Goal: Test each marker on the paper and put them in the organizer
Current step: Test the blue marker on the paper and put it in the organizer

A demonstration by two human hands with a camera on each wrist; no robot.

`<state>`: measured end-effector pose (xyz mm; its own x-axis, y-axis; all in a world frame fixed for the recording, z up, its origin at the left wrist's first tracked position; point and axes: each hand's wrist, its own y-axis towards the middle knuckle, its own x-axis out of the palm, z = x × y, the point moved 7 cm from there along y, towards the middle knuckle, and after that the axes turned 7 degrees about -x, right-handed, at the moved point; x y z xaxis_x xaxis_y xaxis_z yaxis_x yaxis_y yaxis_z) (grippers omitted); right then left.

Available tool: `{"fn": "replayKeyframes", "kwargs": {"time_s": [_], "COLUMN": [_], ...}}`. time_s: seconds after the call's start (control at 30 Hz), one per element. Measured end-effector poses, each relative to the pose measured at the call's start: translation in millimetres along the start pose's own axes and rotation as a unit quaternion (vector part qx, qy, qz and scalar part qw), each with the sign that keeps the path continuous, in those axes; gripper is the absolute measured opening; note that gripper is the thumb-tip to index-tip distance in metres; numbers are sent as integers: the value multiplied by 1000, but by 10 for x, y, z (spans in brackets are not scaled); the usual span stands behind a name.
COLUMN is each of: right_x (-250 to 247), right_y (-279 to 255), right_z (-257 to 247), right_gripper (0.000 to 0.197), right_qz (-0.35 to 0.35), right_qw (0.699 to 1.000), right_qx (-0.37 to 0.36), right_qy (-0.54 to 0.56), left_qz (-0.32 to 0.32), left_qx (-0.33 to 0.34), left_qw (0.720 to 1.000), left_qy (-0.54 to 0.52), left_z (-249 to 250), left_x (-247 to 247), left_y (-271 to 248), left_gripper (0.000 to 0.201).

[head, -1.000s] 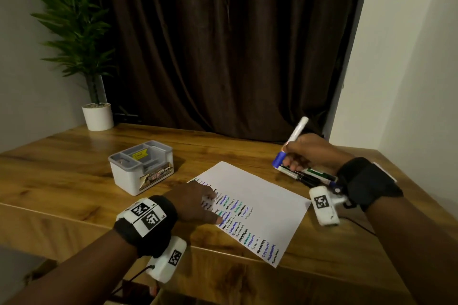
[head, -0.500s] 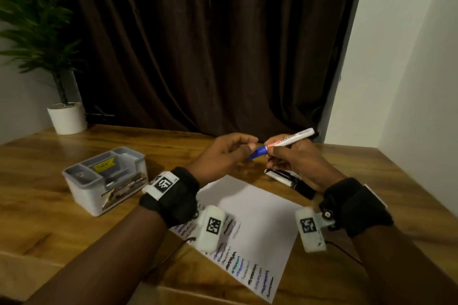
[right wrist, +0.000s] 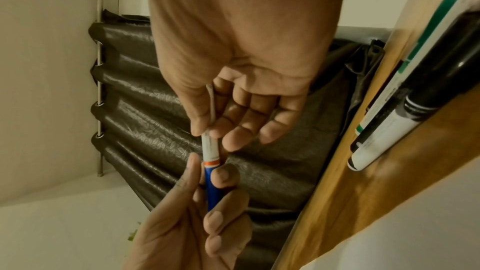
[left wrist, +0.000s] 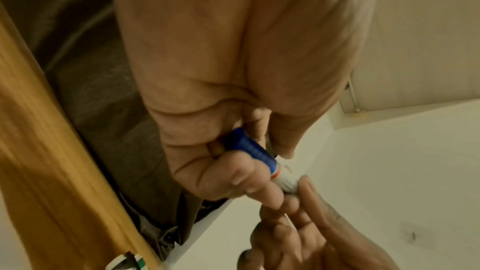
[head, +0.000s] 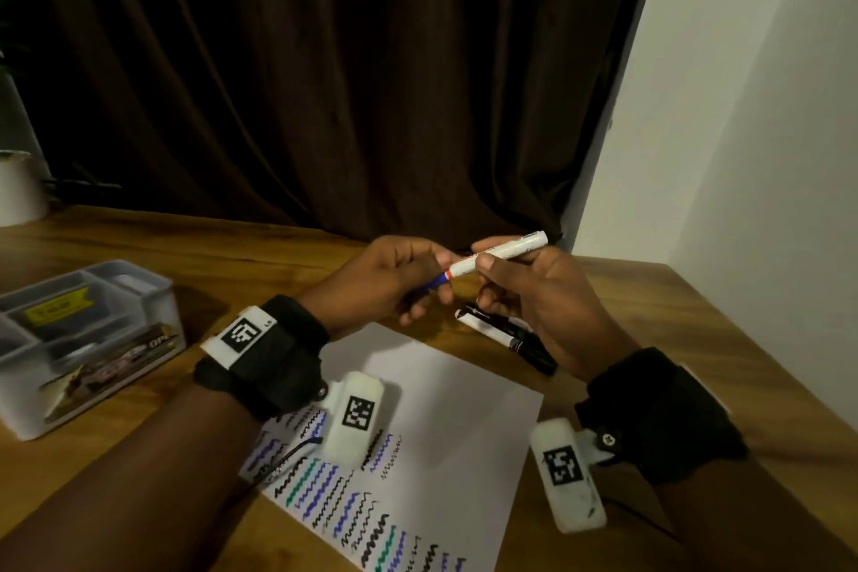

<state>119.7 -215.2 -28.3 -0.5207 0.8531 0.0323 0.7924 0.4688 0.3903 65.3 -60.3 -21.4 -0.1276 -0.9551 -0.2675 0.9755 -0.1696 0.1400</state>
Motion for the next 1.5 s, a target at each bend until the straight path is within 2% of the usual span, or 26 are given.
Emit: {"fn": "replayKeyframes", "kwargs": {"time_s": [0.13, 0.3, 0.43, 0.53, 0.73, 0.83, 0.9, 1.0, 1.07, 1.17, 1.23, 1.33, 1.43, 1.5], "right_x": [37, 87, 138, 157, 184, 148, 92, 34, 97, 222, 260, 235, 186, 160], "right_y": [-26, -54, -78, -82, -88, -80, -59, -75, -153, -291, -313, -281, -273, -270], "right_z": [36, 22, 22, 16, -36, -36, 13, 176, 300, 450, 482, 483, 495, 508], "right_gripper": [14, 13, 15, 15, 25, 20, 17, 20, 22, 33, 32, 28, 25, 24], "right_qz": [-21, -35, -47, -53, -50, -28, 8, 42, -3, -91, -112, -99, -86, -82], "right_qw": [1000, 999, 999, 998, 999, 999, 1000, 993, 980, 954, 950, 955, 955, 954], "right_qx": [3, 4, -2, -13, -18, -8, 17, 111, 199, 287, 291, 276, 279, 281], "right_qy": [-9, -4, -23, -31, 4, 16, 14, 18, 15, -16, -26, -42, -51, -58], "left_qz": [-52, -94, -92, -75, -53, -46, -25, 85, 127, 131, 116, 47, -21, -36], "left_qx": [-31, -68, -66, -45, -6, -7, -46, -69, -89, -137, -154, -185, -222, -231], "left_qw": [998, 993, 994, 996, 998, 998, 997, 990, 983, 976, 974, 969, 951, 943], "left_qy": [32, -14, 4, 24, 41, 40, 54, 91, 98, 103, 119, 155, 214, 235], "left_z": [-96, -102, -53, -17, 75, 62, 29, 22, -15, -116, -176, -301, -426, -473], "left_x": [168, 273, 293, 276, 262, 251, 196, -120, -328, -458, -448, -346, -264, -233], "left_y": [-46, -101, -139, -149, -147, -142, -148, -139, -146, -169, -170, -167, -180, -172], "left_gripper": [34, 25, 21, 28, 35, 32, 35, 52, 59, 62, 61, 66, 75, 73]}}
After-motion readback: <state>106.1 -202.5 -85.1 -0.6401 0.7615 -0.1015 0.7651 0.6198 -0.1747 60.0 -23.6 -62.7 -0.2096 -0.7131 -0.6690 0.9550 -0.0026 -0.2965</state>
